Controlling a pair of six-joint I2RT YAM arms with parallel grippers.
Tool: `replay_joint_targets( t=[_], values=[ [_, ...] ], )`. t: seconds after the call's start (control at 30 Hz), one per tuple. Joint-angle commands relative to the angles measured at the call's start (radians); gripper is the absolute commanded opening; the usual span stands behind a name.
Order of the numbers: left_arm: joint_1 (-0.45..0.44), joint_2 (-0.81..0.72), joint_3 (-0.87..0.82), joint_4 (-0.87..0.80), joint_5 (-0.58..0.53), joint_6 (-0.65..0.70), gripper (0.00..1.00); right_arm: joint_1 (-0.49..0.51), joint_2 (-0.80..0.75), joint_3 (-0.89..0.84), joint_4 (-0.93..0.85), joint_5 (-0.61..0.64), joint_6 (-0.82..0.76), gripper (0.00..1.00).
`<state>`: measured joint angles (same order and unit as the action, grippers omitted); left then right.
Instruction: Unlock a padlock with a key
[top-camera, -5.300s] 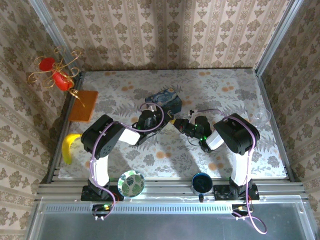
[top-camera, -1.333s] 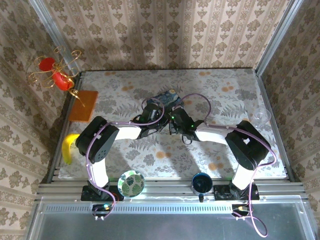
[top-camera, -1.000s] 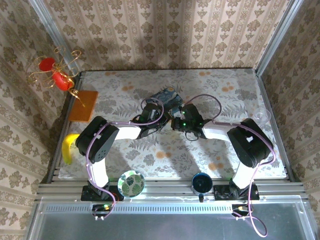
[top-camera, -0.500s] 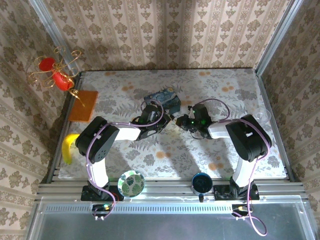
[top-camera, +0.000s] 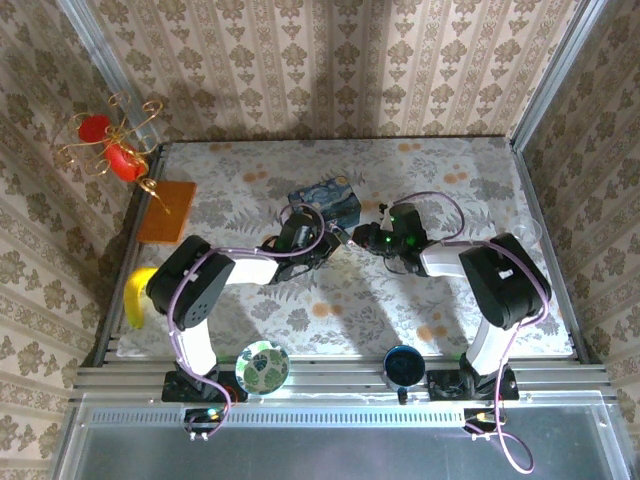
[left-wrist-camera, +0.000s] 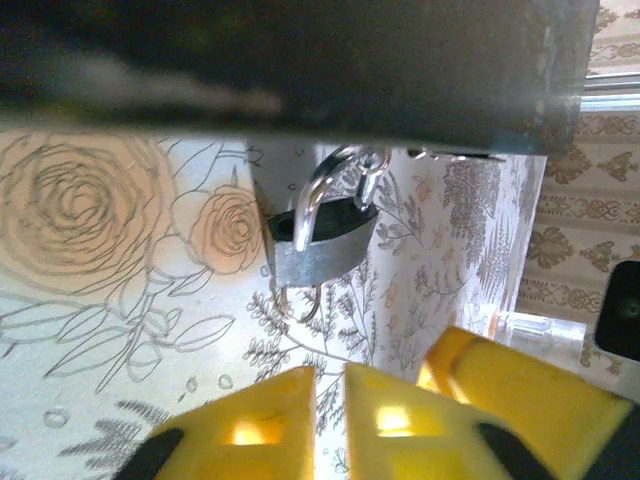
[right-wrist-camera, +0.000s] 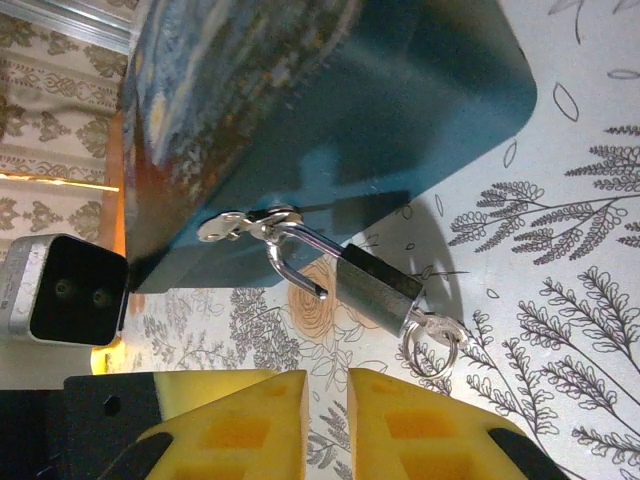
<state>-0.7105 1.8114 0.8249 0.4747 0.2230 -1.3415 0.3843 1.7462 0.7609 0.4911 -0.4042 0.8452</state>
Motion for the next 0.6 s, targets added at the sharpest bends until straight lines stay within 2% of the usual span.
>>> replay_joint_targets(
  t=[0.0, 0.1, 0.3, 0.5, 0.57],
  values=[
    [0.017, -0.061, -0.019, -0.076, -0.038, 0.023, 0.41, 0.001, -0.047, -0.002, -0.059, 0.037, -0.049, 0.17],
    [0.021, -0.096, 0.000, -0.149, -0.070, 0.077, 0.66, 0.001, -0.053, -0.002, -0.072, 0.048, -0.059, 0.18],
    [0.038, -0.072, 0.067, -0.210, -0.077, 0.182, 0.98, 0.002, -0.054, -0.002, -0.070, 0.053, -0.059, 0.18],
    [0.043, 0.020, 0.151, -0.204, -0.041, 0.246, 1.00, 0.001, -0.048, 0.005, -0.093, 0.057, -0.069, 0.19],
    [0.042, 0.045, 0.175, -0.196, -0.040, 0.262, 0.98, 0.001, -0.047, 0.006, -0.099, 0.059, -0.071, 0.19]
  ],
)
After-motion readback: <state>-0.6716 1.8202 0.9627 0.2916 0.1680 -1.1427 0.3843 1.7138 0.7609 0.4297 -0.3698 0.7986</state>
